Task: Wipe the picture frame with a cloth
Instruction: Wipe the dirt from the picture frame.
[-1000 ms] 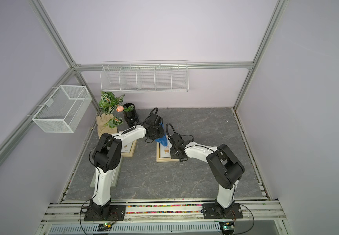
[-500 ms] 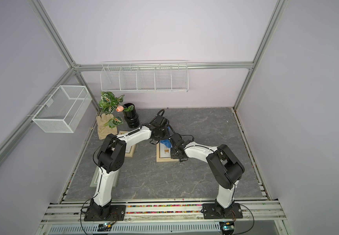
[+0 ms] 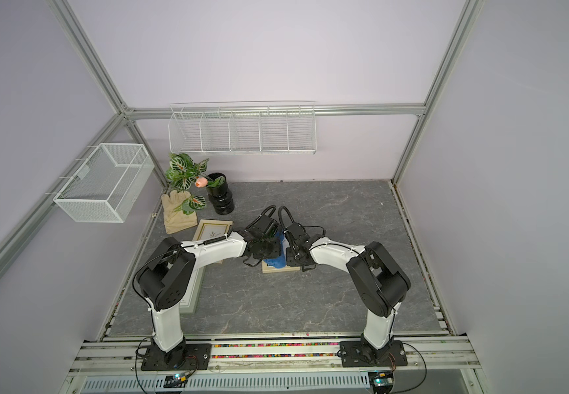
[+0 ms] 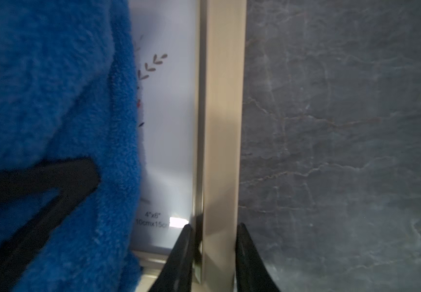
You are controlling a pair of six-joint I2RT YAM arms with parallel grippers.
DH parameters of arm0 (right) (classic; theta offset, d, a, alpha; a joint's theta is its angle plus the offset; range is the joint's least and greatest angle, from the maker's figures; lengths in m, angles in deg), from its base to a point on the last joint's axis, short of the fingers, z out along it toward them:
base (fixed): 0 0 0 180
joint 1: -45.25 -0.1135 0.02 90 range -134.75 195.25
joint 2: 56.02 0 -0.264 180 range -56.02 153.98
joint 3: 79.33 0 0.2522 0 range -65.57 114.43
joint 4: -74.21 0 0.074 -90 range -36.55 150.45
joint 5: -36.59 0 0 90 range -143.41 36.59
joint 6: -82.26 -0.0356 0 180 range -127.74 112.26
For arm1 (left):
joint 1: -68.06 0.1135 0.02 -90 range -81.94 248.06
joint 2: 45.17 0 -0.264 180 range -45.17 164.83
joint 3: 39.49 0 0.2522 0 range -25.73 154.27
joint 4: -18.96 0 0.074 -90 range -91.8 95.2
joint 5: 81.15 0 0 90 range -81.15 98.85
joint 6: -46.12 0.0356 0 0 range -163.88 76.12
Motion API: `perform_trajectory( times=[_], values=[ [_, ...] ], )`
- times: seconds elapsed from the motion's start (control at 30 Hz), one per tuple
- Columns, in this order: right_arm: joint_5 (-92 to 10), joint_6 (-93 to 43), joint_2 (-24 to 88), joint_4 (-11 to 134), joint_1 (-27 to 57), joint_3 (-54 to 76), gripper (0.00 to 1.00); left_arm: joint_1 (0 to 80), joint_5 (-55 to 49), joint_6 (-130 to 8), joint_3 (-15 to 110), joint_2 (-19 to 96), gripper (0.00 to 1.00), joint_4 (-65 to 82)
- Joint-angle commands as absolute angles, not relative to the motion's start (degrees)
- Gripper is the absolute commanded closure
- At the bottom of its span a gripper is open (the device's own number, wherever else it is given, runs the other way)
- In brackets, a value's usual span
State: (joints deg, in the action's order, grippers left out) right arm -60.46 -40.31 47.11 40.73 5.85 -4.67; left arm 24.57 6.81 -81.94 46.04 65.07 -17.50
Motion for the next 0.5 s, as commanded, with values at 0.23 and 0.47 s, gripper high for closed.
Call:
perform_trajectory(
  times=[0.23,0.47],
  values=[
    [-61.05,-40.47,47.96,37.23,6.67,-5.37,0.79,32.68,3.93,-78.37,61.14,74.06,1.0,-25.03],
    [-60.79,-41.13,48.83,37.78,6.91,-5.11,0.79,28.37,2.86,-79.47,47.05,66.26,1.0,-21.92]
  ],
)
